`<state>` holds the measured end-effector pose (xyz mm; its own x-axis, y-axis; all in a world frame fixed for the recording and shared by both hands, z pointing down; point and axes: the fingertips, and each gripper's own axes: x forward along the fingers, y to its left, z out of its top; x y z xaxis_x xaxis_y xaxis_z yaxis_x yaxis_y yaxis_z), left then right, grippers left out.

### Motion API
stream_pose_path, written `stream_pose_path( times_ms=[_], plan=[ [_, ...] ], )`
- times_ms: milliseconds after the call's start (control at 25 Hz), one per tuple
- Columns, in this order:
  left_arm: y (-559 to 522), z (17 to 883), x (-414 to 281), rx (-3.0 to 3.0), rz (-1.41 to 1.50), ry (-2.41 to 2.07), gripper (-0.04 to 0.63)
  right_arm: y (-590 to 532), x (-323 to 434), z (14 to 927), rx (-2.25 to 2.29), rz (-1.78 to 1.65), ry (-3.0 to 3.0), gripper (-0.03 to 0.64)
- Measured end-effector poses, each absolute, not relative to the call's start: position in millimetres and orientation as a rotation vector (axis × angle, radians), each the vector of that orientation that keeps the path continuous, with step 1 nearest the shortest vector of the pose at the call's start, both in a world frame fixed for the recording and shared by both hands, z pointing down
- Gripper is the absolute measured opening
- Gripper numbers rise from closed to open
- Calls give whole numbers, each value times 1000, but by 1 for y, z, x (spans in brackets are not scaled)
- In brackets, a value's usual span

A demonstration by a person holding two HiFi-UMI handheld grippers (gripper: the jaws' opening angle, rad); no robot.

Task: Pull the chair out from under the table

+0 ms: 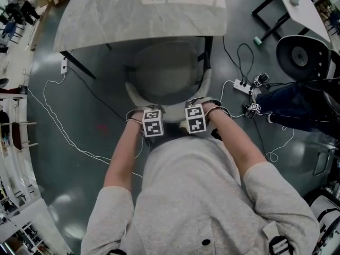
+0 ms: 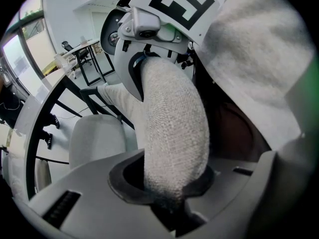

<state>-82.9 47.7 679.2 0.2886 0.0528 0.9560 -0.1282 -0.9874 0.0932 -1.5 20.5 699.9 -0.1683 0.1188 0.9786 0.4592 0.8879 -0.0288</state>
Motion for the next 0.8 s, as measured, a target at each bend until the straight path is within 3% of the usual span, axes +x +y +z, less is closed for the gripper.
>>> stream_pose_path(
  times_ms=[800],
  plan=[
    [63,680,-78,2388,1809,-93,112,36,4,701,-429,-320,-1719,92]
  ],
)
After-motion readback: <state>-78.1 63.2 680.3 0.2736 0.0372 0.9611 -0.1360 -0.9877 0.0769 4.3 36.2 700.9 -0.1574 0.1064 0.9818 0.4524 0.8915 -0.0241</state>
